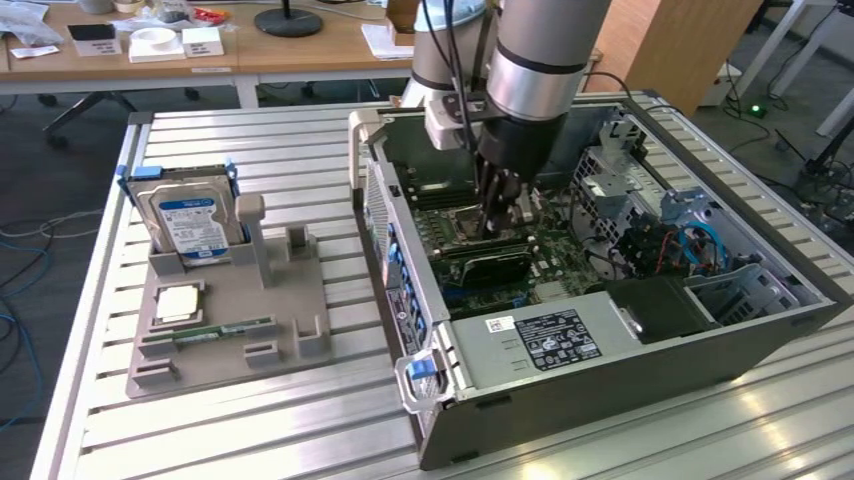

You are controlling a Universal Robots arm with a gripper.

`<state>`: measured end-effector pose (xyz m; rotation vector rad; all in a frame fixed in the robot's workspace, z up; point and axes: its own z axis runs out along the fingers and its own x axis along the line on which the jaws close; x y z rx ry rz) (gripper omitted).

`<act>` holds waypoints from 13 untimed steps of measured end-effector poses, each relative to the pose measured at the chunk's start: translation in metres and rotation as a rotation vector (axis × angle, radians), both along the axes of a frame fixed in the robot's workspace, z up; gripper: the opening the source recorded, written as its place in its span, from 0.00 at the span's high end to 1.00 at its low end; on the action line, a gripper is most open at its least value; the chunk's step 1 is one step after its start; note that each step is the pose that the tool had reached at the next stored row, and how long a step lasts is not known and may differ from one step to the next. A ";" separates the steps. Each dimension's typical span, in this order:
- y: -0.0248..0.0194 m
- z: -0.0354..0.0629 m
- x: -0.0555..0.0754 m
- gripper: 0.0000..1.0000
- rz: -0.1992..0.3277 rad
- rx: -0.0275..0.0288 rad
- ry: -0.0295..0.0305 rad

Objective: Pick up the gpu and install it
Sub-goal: 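Press down on the gpu until it lock into place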

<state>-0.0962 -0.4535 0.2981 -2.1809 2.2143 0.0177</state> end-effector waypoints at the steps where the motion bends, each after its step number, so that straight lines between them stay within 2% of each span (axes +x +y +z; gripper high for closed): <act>1: 0.0000 0.0032 0.000 0.89 0.000 -0.0001 0.0001; 4: 0.0000 0.0093 0.000 0.89 0.000 -0.0001 0.0001; 10: 0.0000 0.0095 0.000 0.89 0.000 0.0000 0.0001; 13: 0.0000 0.0096 0.004 0.89 0.000 -0.0002 0.0002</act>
